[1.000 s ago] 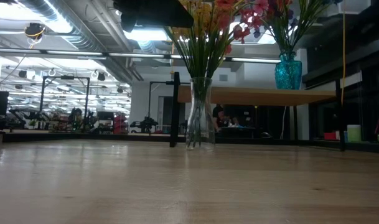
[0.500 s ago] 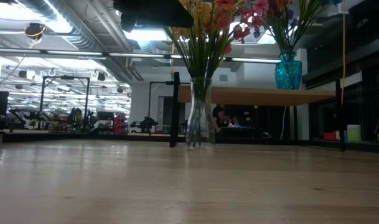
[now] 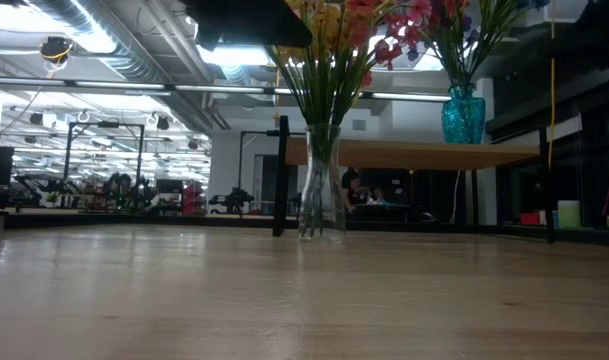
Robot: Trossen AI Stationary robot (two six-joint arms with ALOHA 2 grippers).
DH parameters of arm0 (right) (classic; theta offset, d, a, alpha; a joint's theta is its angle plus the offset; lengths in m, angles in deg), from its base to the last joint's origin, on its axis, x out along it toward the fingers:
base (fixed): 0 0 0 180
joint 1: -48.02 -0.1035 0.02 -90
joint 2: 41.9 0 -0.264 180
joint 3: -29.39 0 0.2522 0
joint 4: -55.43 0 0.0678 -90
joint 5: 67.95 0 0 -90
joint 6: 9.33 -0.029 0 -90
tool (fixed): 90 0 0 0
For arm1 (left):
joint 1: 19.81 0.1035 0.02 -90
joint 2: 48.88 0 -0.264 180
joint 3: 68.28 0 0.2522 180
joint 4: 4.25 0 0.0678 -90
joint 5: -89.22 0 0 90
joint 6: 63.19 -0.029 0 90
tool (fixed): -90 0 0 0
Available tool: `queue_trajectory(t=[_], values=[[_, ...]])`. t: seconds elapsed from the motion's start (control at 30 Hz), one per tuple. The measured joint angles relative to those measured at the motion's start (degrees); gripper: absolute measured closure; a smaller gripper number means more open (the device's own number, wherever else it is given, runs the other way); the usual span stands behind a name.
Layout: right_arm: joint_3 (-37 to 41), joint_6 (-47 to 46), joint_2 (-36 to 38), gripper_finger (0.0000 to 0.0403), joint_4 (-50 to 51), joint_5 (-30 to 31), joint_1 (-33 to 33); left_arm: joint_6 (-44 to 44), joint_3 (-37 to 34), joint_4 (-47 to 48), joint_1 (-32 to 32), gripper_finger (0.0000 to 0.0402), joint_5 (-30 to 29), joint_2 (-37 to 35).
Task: Pick and place flowers into a vace then onto a shelf
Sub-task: Put the transparent vase on the shelf
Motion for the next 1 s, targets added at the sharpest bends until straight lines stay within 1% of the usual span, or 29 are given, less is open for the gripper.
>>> queue_trajectory(t=[0.07, 0.1, 0.17, 0.23, 0.27, 0.3, 0.4, 0.5, 0.6, 0.67, 0.7, 0.83, 0.93, 1.0], values=[[-0.31, 0.51, -0.05, 0.0401, -0.15, -0.04, 0.00, -0.42, 0.00, 0.00, 0.19, 0.0386, 0.00, 0.00], [-0.55, 2.95, -0.11, 0.0401, -1.95, 0.16, 0.00, -0.90, 0.00, 0.00, 0.21, 0.0386, -0.01, 0.00], [-0.77, 6.57, -0.11, 0.0401, -10.52, 1.54, 0.00, -1.47, 0.00, 0.02, 0.24, 0.0386, 0.00, 0.00], [-0.90, 6.90, -0.59, 0.0401, -18.42, 1.34, 0.00, -1.19, 0.00, 0.01, 0.22, 0.0386, 0.08, 0.00], [-0.92, 6.97, -0.90, 0.0401, -21.02, 0.12, 0.00, -1.03, 0.00, 0.02, 0.22, 0.0386, 0.13, 0.00], [-0.92, 7.11, -1.20, 0.0401, -21.49, -2.23, 0.00, -1.05, 0.00, 0.02, 0.17, 0.0386, 0.15, 0.00], [-0.05, 7.03, -2.07, 0.0401, -18.42, -8.83, -0.02, -1.05, 0.00, 0.30, 0.04, 0.0387, 0.17, 0.00], [5.36, 6.00, -2.00, 0.0401, -17.42, -11.42, -0.01, -1.24, 0.00, 0.28, 0.04, 0.0386, 0.19, 0.00], [12.44, 3.42, -1.68, 0.0401, -22.73, -16.40, -0.04, -1.71, 0.02, 0.28, 0.13, 0.0386, 0.22, 0.00], [14.87, 1.96, -1.65, 0.0401, -28.07, -21.37, -0.23, -1.66, 0.02, 0.28, 0.13, 0.0386, 0.22, 0.00], [15.40, 1.30, -1.45, 0.0401, -29.29, -22.89, -0.55, -1.66, 0.00, 0.26, 0.14, 0.0386, 0.22, 0.00], [16.83, -0.60, -0.37, 0.0401, -29.80, -23.44, -3.04, -1.63, 0.00, 0.26, 0.13, 0.0386, 0.22, 0.00], [20.68, -2.81, 0.04, 0.0401, -36.31, -22.10, -5.96, -1.60, 0.01, 0.24, 0.15, 0.0386, 0.12, 0.00], [24.80, -3.84, -0.57, 0.0401, -43.35, -20.96, -8.45, -1.54, 0.00, 0.23, 0.15, 0.0386, 0.09, 0.00]])
